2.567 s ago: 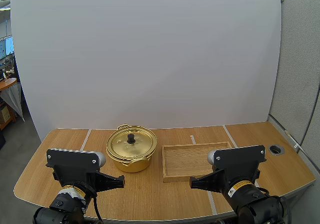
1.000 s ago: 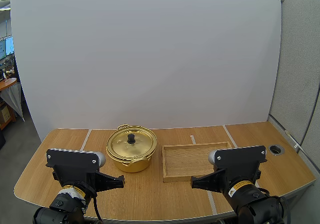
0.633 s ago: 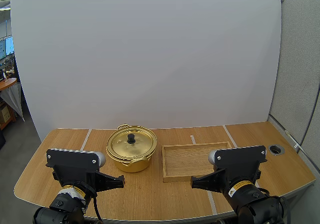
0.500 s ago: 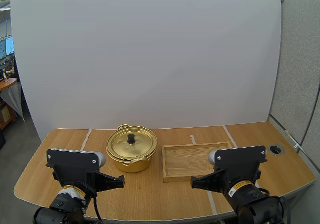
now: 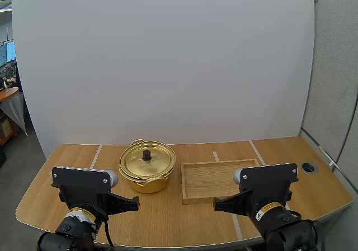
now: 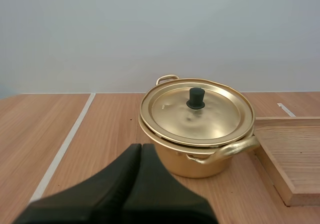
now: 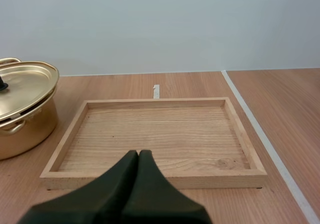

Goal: Open the pot, put the pineapple inside, and close it

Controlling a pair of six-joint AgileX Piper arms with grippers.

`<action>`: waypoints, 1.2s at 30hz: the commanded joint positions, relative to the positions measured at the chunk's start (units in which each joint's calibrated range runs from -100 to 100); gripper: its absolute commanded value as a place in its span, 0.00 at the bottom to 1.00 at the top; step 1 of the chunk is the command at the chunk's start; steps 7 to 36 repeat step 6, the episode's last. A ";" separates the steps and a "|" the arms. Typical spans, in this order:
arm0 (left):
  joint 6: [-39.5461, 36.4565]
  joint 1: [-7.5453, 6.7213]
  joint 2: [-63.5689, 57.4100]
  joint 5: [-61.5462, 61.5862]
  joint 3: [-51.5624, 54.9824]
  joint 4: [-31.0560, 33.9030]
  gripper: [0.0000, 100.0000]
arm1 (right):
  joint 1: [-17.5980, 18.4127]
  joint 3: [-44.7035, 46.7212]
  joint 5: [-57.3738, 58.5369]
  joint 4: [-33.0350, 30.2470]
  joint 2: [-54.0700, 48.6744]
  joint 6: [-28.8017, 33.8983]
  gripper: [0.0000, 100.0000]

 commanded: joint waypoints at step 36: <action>-0.61 -0.04 -0.25 -1.13 0.13 0.24 0.00 | -0.18 0.00 0.02 -0.10 -0.41 0.08 0.00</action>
